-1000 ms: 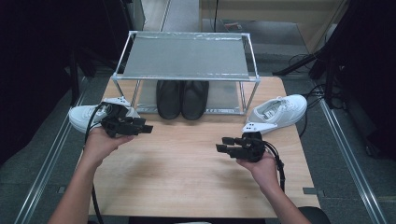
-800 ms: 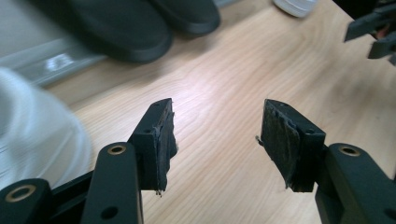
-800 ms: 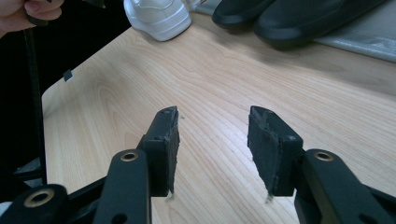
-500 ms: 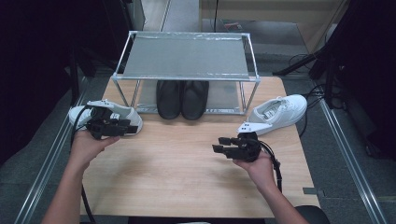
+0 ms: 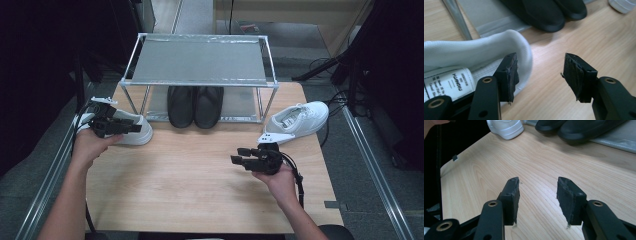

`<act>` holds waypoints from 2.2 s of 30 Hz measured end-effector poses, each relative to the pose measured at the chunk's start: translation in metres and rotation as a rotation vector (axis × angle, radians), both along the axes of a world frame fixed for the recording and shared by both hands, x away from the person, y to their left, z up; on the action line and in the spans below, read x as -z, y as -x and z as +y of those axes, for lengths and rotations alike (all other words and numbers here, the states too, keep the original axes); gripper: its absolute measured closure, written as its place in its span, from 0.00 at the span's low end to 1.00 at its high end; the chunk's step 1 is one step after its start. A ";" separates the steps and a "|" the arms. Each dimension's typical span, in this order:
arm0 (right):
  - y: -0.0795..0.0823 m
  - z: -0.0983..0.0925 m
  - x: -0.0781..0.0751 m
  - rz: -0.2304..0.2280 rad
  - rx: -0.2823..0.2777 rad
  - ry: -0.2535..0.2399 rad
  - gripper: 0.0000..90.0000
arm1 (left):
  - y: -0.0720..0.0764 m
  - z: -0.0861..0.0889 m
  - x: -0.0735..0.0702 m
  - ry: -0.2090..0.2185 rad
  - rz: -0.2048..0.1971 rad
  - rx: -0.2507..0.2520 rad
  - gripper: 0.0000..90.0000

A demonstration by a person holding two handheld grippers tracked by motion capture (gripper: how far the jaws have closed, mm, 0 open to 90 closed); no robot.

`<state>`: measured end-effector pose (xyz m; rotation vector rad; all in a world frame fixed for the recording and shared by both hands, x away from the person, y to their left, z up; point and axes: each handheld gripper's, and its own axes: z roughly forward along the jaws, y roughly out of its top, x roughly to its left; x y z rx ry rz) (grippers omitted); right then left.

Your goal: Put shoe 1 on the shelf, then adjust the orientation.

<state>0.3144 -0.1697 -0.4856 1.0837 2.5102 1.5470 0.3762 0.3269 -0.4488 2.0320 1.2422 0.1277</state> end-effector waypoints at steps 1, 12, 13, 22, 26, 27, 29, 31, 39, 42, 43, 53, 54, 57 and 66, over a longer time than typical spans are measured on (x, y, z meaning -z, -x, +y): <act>0.001 -0.003 0.000 0.006 0.012 0.001 0.60 | -0.003 0.000 0.002 -0.001 0.003 -0.004 0.51; 0.009 -0.012 0.003 0.008 0.043 0.010 0.59 | -0.026 -0.008 0.031 0.028 0.062 0.012 0.64; 0.010 -0.013 0.003 0.011 0.047 0.011 0.59 | -0.026 -0.008 0.031 0.028 0.062 0.012 0.65; 0.011 -0.016 0.005 0.014 0.061 0.016 0.59 | -0.029 -0.011 0.039 0.010 0.047 0.044 0.80; 0.011 -0.017 0.005 0.012 0.065 0.013 0.59 | -0.028 -0.010 0.036 0.009 0.046 0.037 0.84; 0.011 -0.017 0.004 0.012 0.066 0.014 0.59 | -0.027 -0.009 0.034 0.017 0.046 0.034 0.85; 0.011 -0.016 0.004 0.007 0.063 0.014 0.59 | -0.025 -0.007 0.031 0.025 0.050 0.036 0.85; 0.011 -0.016 0.004 0.006 0.062 0.015 0.59 | -0.022 -0.006 0.029 0.023 0.052 0.036 0.86; 0.010 -0.014 0.003 0.002 0.059 0.021 0.59 | -0.008 0.000 0.017 0.030 0.060 0.037 0.87; 0.009 -0.013 0.002 -0.001 0.055 0.017 0.58 | -0.002 0.002 0.012 0.042 0.060 0.035 0.87; 0.009 -0.013 0.002 -0.001 0.054 0.018 0.58 | 0.001 0.002 0.010 0.054 0.060 0.032 0.87; 0.006 -0.005 0.003 -0.002 0.025 0.024 0.58 | 0.027 -0.010 -0.018 0.074 0.031 0.012 0.86; 0.006 -0.004 0.003 0.002 0.022 0.021 0.58 | 0.029 -0.011 -0.020 0.087 0.027 0.006 0.86; 0.004 -0.002 0.003 0.005 0.018 0.021 0.58 | 0.036 -0.018 -0.025 0.118 0.031 0.010 0.86; 0.001 0.004 0.003 0.009 -0.007 0.022 0.58 | 0.047 -0.055 -0.023 0.127 0.055 0.052 0.86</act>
